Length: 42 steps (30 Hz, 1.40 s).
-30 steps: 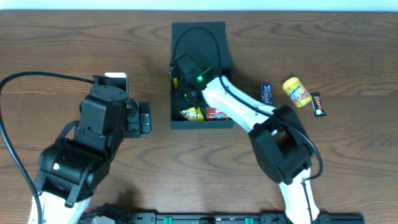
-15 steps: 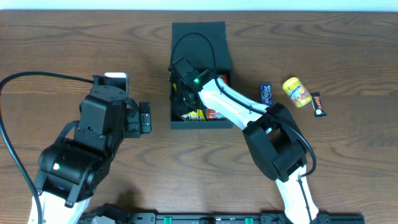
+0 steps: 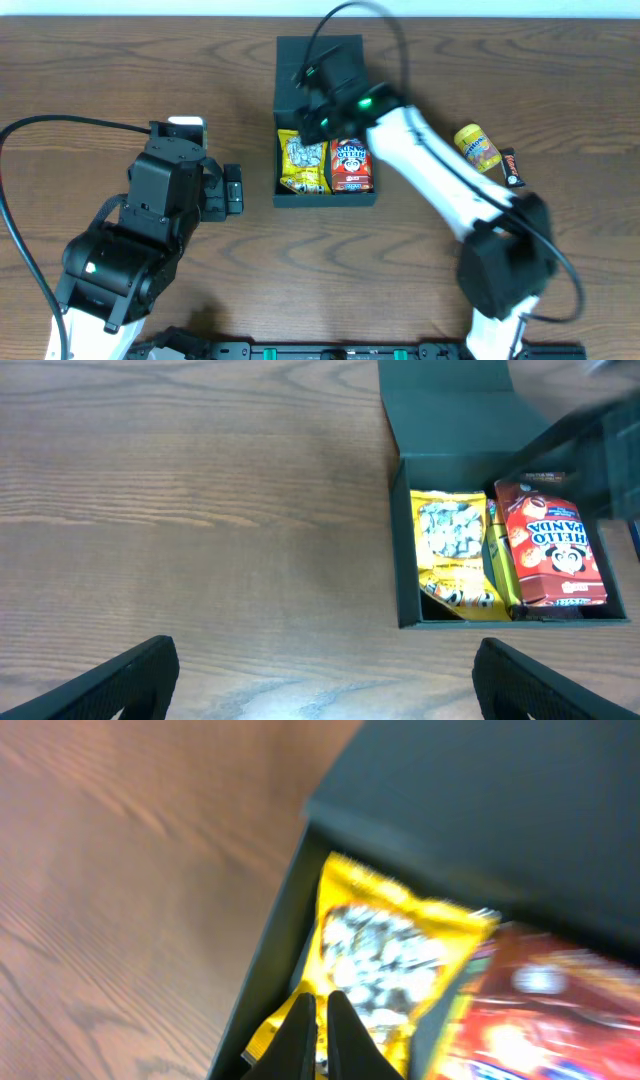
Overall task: Pack container
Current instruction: 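Release the box and move the right gripper to the Mentos bottle, then grasp the yellow Mentos bottle by its cap with the right gripper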
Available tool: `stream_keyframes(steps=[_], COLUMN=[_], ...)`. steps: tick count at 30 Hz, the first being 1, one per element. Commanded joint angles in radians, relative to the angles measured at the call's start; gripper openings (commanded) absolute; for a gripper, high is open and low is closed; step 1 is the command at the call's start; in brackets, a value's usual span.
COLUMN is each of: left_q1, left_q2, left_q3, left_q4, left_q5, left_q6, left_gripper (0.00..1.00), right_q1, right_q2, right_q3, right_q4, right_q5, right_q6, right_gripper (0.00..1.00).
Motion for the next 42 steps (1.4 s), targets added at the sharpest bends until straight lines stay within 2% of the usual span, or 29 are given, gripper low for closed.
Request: stream_keyframes(steps=[1,9,14,17,19,22,25,29,33,42], left_q1=[0.002,0.002,0.002,0.002,0.002,0.002,0.002,0.002,0.002,0.002], left_q2=[0.0,0.0,0.0,0.0,0.0,0.0,0.0,0.0,0.0,0.0], left_q3=[0.02,0.02,0.02,0.02,0.02,0.02,0.02,0.02,0.02,0.02], left_q4=[-0.003,-0.003,-0.003,-0.003,-0.003,-0.003,-0.003,-0.003,-0.003,-0.003], left_q5=[-0.014,-0.014,-0.014,-0.014,-0.014,-0.014,-0.014,-0.014,-0.014,-0.014], left_q6=[0.011,0.011,0.011,0.011,0.011,0.011,0.011,0.011,0.011,0.011], left_gripper=[0.95,0.95,0.95,0.95,0.95,0.95,0.95,0.95,0.95,0.95], right_q1=[-0.074,-0.29,-0.436,-0.532,-0.598,-0.67,-0.732,-0.783,-0.793,-0.782], right_q2=[-0.058,-0.089,-0.089,-0.089,-0.089,-0.087,-0.081,-0.059,0.01,0.154], right_q3=[0.018,0.018,0.018,0.014,0.007,0.007,0.007,0.007,0.007,0.007], right_q4=[-0.007,-0.103,-0.154,-0.173,-0.172,-0.166,-0.164,-0.193,-0.21,-0.25], right_q5=[0.001,0.111,0.209,0.215,0.215,0.214,0.183,0.045,0.005,-0.039], right_q6=[-0.07,-0.24,-0.373,-0.515,-0.615,-0.695,-0.782,-0.905,-0.966,-0.971], right_gripper=[0.07,0.14,0.24,0.39,0.59,0.81,0.92,0.95,0.98,0.96])
